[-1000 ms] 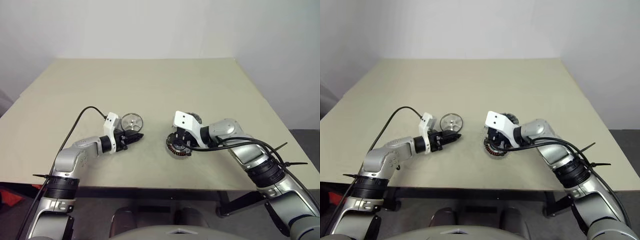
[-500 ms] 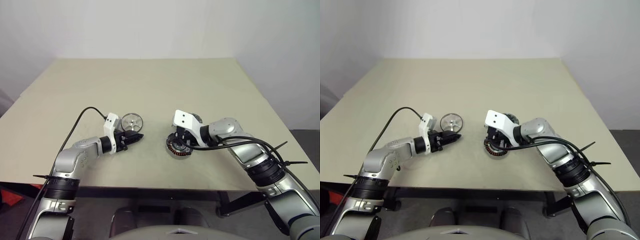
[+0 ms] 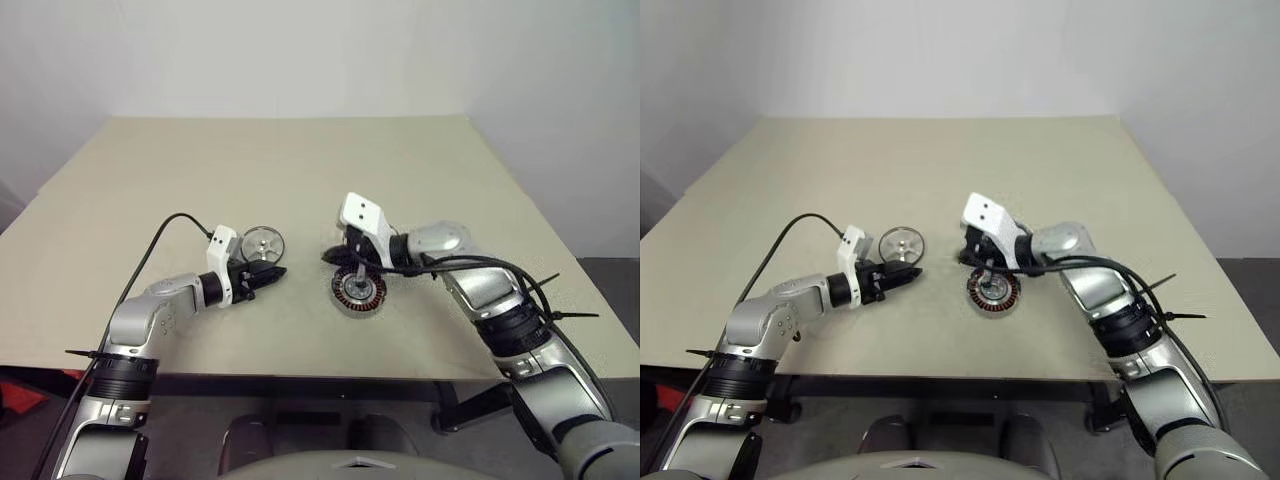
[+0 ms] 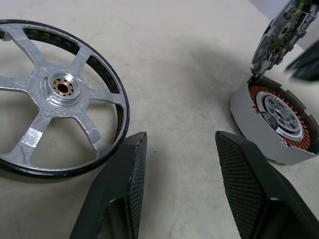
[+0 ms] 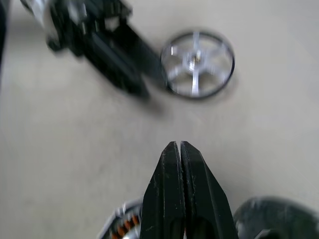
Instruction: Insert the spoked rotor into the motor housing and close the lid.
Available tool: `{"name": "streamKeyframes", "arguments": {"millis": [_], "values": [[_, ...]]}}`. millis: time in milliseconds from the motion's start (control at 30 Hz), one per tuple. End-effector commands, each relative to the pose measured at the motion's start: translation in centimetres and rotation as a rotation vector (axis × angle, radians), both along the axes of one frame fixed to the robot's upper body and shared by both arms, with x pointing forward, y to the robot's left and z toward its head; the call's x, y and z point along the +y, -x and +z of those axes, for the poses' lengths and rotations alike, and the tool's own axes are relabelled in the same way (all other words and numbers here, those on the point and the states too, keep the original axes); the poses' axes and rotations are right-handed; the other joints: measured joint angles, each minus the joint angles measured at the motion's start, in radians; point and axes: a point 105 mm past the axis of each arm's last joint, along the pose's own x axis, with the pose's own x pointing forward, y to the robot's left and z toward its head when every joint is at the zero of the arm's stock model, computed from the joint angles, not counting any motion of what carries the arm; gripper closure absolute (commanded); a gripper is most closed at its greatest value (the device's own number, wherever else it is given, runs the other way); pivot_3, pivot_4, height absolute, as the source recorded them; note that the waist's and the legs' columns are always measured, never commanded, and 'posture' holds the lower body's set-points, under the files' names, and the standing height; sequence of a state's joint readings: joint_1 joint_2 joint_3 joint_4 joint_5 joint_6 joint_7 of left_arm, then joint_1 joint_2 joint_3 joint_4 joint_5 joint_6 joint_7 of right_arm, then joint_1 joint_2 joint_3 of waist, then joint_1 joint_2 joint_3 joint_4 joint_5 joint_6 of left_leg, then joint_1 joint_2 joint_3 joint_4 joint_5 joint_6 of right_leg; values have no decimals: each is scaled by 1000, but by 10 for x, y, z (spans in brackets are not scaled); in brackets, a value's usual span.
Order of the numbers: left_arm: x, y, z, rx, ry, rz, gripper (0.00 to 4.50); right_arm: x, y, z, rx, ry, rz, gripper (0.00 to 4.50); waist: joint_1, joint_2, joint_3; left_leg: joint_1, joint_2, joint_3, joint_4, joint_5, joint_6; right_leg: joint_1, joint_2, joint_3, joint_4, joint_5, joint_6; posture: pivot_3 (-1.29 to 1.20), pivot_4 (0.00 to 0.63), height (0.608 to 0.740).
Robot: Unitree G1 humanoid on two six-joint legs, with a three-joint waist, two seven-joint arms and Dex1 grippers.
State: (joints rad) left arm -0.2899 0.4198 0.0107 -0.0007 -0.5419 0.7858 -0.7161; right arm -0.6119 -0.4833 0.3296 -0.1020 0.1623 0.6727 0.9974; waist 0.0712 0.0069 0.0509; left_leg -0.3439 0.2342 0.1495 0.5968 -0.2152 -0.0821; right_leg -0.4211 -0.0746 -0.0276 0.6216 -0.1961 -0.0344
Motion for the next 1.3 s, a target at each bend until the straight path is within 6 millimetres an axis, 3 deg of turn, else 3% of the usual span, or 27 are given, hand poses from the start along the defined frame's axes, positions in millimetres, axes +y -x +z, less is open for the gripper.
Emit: {"name": "streamKeyframes", "arguments": {"millis": [33, 367, 567, 633, 767, 800, 867, 900, 933, 967, 1000, 1067, 1300], "values": [[2, -2, 12, -51, 6, 1, 2185, 8, 7, 21, -11, -53, 34, 4469, 3, 0, 0, 0, 0, 0, 0, 0, 0, 0, 0, 0, 0, 0, 0, 0, 0, 740], [3, -3, 13, -54, 6, 3, 2185, 22, 31, 22, 109, -116, 79, 4469, 5, 0, 0, 0, 0, 0, 0, 0, -1, 0, 0, 0, 0, 0, 0, 0, 0, 740], [3, -3, 13, -53, 8, 2, 2185, 28, 35, 32, 130, -183, 65, 4469, 6, 0, 0, 0, 0, 0, 0, 0, -1, 0, 0, 0, 0, 0, 0, 0, 0, 740], [3, -3, 13, -53, 8, 1, 2185, 34, 33, 46, 145, -290, 47, 4469, 5, 0, 0, 0, 0, 0, 0, 1, -1, 0, 0, 0, 0, 0, 0, 0, 0, 740], [2, -3, 13, -51, 11, -2, 2185, 36, 12, 97, 67, -485, -32, 4469, 2, 1, 0, 0, 0, 0, 0, 1, -2, -1, 0, 0, 0, 0, 0, 0, 0, 740], [2, -3, 13, -51, 13, -2, 2185, 31, 1, 115, 30, -543, -78, 4469, 2, 1, 0, 0, 0, 0, 0, 1, -3, -1, 0, 0, 0, 0, 0, 0, 0, 740], [1, -4, 13, -53, 15, -2, 2185, -43, -10, 70, 3, -649, -254, 4469, 25, -8, -6, -1, 0, 0, -2, 2, -4, -1, 0, 0, -1, 0, 1, 0, 0, 740], [0, -5, 13, -56, 16, 0, 2185, -67, -13, 57, -34, -676, -337, 4469, 43, -13, -10, 3, 1, -1, -4, 3, -5, 3, 0, -2, -3, -2, 2, 0, 0, 740], [0, -5, 13, -58, 16, 2, 2185, -79, -13, 49, -60, -689, -383, 4469, 54, -16, -12, 7, 1, -1, -6, 2, -4, 9, 0, -4, -6, -3, 4, 0, 0, 740], [1, -6, 14, -65, 16, 11, 2185, -91, -28, 47, -142, -666, -492, 4469, 51, -16, -11, 11, 2, -1, -6, -1, -1, 17, 0, -5, -13, -3, 4, 0, 0, 740], [1, -7, 14, -68, 19, 18, 2185, -101, -38, 43, -203, -649, -553, 4469, 42, -8, -5, 11, 0, 0, -4, -4, 0, 19, -1, -4, -16, -3, 4, 0, 0, 740], [1, -7, 14, -70, 22, 23, 2185, -116, -51, 38, -279, -637, -623, 4469, 15, 3, -1, 4, -10, 1, -1, -5, 0, 10, -9, 2, -14, 1, 9, 0, 0, 740], [3, -6, 13, -68, 23, 29, 2185, -120, -57, 42, -293, -717, -603, 4469, -4, 4, -1, 1, -3, 1, -2, -4, -1, 3, -1, 1, -7, -1, 5, 0, 0, 740]]}}
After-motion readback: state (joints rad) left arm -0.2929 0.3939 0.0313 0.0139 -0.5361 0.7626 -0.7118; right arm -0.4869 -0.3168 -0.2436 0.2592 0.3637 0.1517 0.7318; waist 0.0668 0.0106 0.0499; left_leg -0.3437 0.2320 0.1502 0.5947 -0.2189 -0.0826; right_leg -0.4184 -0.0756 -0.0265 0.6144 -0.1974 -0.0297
